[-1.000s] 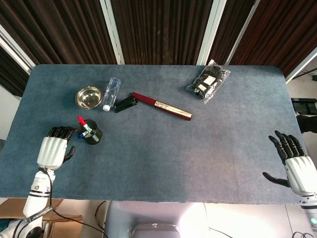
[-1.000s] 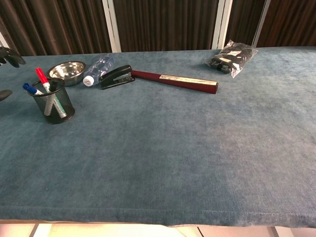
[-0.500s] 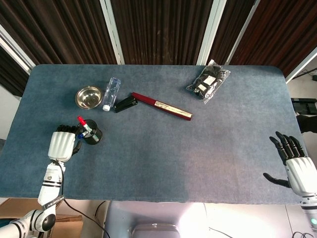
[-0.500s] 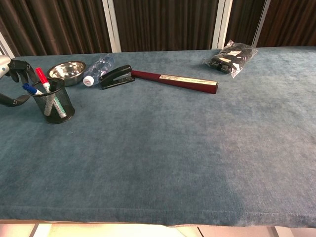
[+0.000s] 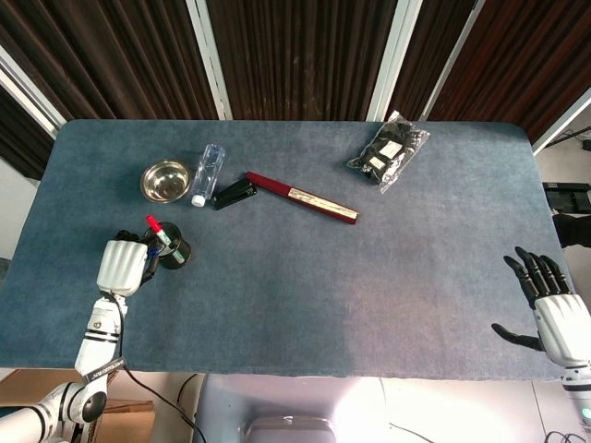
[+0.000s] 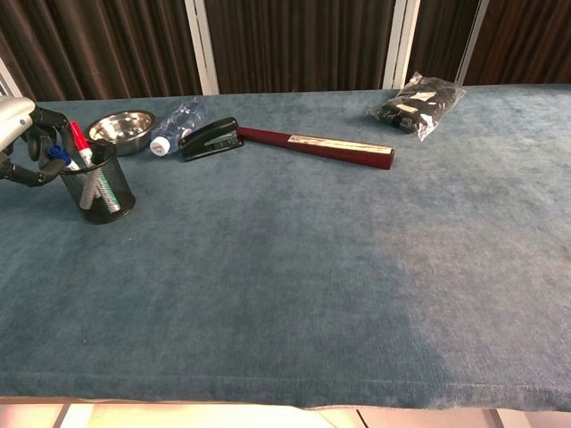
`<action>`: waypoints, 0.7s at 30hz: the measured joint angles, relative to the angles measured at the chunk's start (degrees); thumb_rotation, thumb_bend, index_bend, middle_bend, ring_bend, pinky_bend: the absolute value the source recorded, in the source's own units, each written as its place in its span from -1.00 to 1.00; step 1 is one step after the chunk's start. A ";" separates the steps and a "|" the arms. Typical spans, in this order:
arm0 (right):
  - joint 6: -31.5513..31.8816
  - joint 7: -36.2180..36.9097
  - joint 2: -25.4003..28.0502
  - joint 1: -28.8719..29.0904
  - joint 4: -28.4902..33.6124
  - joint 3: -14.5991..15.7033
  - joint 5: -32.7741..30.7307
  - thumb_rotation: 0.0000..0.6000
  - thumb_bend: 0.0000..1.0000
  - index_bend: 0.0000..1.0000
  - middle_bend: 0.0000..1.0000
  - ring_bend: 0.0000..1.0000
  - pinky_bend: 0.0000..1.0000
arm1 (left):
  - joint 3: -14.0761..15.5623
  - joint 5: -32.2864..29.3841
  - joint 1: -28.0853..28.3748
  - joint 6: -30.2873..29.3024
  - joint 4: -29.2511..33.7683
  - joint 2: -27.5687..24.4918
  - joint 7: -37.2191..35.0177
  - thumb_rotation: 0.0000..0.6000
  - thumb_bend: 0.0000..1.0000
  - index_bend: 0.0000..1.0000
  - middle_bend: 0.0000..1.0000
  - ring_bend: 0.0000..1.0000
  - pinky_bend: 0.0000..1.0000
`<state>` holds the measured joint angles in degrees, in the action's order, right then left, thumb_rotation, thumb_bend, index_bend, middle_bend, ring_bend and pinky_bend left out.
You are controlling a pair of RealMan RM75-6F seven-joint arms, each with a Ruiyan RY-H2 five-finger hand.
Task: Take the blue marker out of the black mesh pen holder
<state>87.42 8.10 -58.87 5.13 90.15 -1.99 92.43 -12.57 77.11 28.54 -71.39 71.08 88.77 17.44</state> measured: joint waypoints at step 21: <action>0.38 -0.03 -0.01 -0.08 0.07 0.05 0.35 1.00 -0.94 -1.00 -1.00 -1.00 -1.00 | 1.23 12.14 -3.01 -14.49 20.01 -9.44 3.97 1.00 0.14 0.28 0.49 0.22 -0.31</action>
<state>87.80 8.06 -58.88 5.05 90.22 -1.95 92.78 -11.34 89.25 25.54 -85.88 91.09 79.33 21.41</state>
